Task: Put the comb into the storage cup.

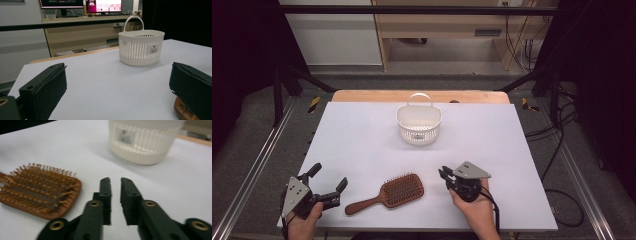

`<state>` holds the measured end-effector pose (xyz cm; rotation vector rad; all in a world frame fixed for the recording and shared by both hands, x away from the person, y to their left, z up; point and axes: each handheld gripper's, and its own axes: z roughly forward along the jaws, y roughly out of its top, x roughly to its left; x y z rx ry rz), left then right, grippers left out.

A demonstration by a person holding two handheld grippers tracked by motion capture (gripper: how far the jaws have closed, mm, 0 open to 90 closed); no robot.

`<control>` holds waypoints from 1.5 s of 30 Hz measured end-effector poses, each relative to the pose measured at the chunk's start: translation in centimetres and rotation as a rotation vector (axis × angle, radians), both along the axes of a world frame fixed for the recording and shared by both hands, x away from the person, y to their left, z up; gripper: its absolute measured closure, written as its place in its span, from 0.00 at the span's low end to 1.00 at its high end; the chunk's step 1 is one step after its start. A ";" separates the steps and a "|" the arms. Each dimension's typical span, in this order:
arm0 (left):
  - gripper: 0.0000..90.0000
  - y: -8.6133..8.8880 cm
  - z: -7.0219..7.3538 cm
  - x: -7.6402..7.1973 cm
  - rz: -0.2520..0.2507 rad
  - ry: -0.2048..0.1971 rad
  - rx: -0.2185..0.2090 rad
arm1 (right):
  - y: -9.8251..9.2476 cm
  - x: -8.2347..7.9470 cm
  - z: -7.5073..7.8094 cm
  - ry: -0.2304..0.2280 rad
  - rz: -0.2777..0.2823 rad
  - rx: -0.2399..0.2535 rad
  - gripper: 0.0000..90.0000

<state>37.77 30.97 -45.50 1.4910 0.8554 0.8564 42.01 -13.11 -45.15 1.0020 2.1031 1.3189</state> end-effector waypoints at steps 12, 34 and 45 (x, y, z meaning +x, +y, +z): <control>0.02 -2.2 1.7 0.4 -0.064 0.052 0.067 | -9.0 -0.2 1.4 -0.231 -0.197 0.105 0.15; 0.04 -7.1 3.7 1.4 -0.345 0.422 0.400 | -10.8 -0.5 0.2 -0.277 -0.161 0.133 0.10; 0.04 -9.0 3.8 2.5 -0.377 0.497 0.540 | -10.7 -0.8 -0.1 -0.269 -0.171 0.147 0.10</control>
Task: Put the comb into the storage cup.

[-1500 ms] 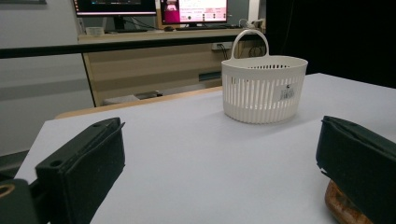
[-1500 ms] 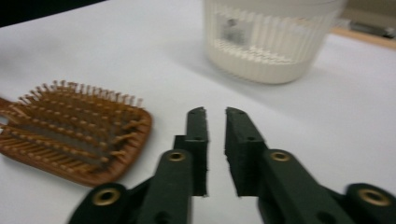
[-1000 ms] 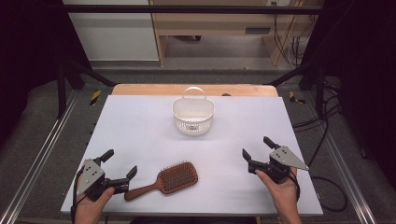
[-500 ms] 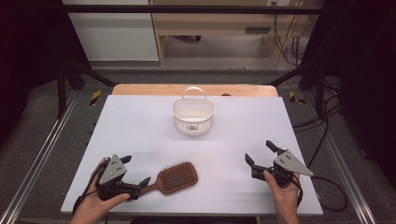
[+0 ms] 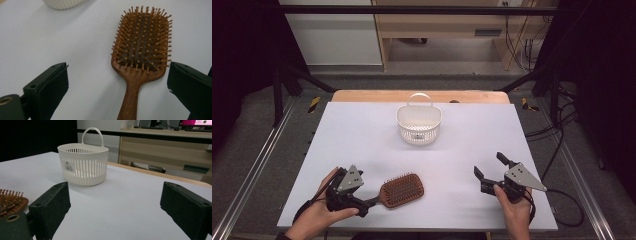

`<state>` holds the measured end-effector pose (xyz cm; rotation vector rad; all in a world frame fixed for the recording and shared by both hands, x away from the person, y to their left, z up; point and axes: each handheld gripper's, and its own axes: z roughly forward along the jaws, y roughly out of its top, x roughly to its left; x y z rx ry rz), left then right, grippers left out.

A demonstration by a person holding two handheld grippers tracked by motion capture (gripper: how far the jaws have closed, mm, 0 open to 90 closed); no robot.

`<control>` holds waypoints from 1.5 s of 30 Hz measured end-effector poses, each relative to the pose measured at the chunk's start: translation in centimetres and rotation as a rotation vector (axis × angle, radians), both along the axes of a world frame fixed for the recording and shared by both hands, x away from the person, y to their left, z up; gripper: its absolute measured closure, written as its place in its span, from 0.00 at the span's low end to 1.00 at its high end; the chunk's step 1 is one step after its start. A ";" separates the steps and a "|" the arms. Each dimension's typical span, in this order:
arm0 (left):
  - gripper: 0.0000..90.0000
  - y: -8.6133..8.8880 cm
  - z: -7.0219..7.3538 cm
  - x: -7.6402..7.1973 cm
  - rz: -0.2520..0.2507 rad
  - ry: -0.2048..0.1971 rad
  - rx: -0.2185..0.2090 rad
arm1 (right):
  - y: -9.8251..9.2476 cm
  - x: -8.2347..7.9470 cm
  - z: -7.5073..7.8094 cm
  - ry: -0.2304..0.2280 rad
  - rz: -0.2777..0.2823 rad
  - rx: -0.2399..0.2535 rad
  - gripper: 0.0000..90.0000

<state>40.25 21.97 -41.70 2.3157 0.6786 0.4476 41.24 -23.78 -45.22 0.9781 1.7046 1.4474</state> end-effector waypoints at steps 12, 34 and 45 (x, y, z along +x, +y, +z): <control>0.05 -1.5 -0.2 0.8 -0.055 0.050 0.102 | 0.1 -0.3 -0.1 -0.005 0.002 0.000 0.10; 0.15 -1.7 -1.5 1.9 -0.134 0.150 0.197 | -0.1 -0.1 -0.2 0.018 0.003 0.006 0.10; 0.35 -1.6 -2.2 1.8 -0.184 0.222 0.253 | -0.1 -0.1 -0.3 0.026 0.001 0.004 0.10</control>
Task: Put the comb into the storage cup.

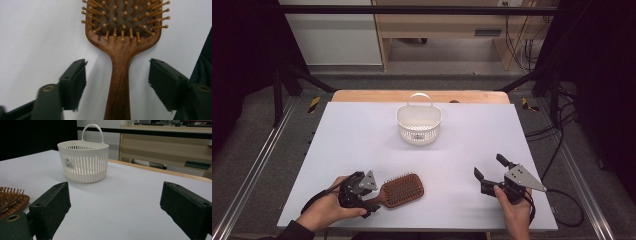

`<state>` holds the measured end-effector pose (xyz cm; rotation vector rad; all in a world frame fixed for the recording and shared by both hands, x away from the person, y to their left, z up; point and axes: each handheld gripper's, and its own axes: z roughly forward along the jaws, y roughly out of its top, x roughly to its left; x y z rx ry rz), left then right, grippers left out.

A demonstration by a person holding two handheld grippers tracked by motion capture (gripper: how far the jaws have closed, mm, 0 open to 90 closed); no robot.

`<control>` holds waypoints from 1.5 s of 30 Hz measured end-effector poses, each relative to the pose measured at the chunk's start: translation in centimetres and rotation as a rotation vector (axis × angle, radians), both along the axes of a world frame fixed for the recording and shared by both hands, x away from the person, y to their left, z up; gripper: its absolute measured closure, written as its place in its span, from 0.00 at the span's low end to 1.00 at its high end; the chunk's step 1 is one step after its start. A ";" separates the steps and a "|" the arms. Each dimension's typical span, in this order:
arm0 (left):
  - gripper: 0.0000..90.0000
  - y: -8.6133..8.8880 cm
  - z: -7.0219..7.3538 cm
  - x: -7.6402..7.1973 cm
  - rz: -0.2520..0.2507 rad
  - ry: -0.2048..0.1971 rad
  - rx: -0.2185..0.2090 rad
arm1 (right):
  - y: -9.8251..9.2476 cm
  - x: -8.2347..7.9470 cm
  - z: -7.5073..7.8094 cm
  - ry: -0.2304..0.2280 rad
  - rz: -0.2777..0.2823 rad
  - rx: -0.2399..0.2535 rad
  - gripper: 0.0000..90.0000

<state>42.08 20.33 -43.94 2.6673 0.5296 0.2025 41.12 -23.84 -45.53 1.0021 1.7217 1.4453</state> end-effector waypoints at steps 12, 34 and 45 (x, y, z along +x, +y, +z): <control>0.58 -0.9 -0.5 0.4 -0.018 0.051 0.079 | 0.0 0.1 0.0 0.003 0.003 0.002 0.11; 0.68 -1.7 -0.7 0.9 -0.031 0.094 0.118 | -0.1 0.1 -0.1 0.008 0.007 0.008 0.10; 0.79 -2.8 -0.6 0.8 -0.031 0.097 0.183 | -0.2 0.2 -0.2 0.014 0.014 0.020 0.10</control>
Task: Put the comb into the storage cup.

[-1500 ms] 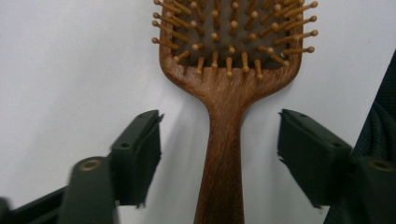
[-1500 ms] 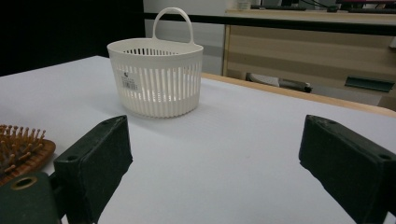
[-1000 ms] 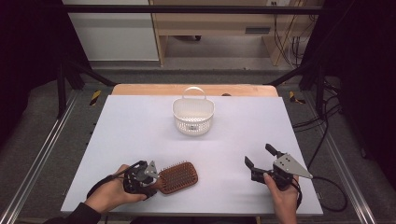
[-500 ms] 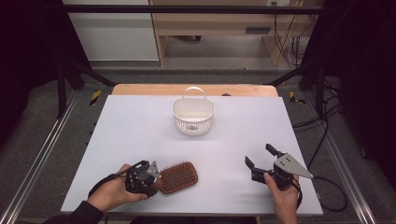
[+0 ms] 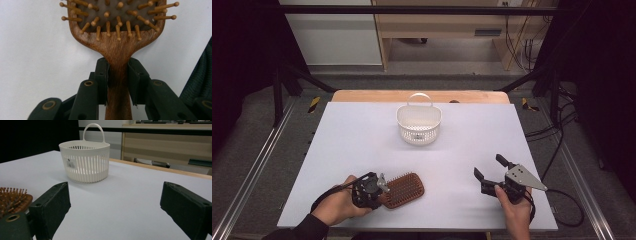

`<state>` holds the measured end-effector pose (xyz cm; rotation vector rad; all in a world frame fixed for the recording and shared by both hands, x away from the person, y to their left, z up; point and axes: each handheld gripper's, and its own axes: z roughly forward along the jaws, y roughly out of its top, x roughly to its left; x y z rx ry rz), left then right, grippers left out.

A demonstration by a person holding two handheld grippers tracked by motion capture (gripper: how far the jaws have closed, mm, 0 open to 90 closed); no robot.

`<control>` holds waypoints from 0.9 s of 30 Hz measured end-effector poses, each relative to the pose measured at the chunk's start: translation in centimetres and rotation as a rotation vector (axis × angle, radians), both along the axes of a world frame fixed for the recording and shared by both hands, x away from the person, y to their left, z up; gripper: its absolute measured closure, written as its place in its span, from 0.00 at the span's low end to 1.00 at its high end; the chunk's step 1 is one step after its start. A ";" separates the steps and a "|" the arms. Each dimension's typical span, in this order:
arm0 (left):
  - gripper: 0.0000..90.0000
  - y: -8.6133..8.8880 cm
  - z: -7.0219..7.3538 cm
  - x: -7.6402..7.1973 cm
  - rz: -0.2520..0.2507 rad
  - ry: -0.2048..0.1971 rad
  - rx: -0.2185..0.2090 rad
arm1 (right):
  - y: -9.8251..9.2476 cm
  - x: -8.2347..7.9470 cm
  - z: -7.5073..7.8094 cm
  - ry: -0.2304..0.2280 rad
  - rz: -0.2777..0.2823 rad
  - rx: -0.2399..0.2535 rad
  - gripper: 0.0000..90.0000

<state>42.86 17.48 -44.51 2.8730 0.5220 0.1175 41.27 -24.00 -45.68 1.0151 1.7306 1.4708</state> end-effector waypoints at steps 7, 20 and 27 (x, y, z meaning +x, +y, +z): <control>0.80 0.9 -0.1 -0.7 0.013 -0.038 -0.068 | -0.1 0.0 0.0 -0.003 0.002 0.004 0.10; 0.80 -0.7 2.1 -1.0 0.026 -0.210 -0.214 | 0.0 -0.2 0.2 -0.006 0.003 0.012 0.10; 0.80 -1.9 3.1 -0.2 0.075 -0.344 -0.318 | 0.1 -0.4 0.4 -0.008 0.020 0.042 0.09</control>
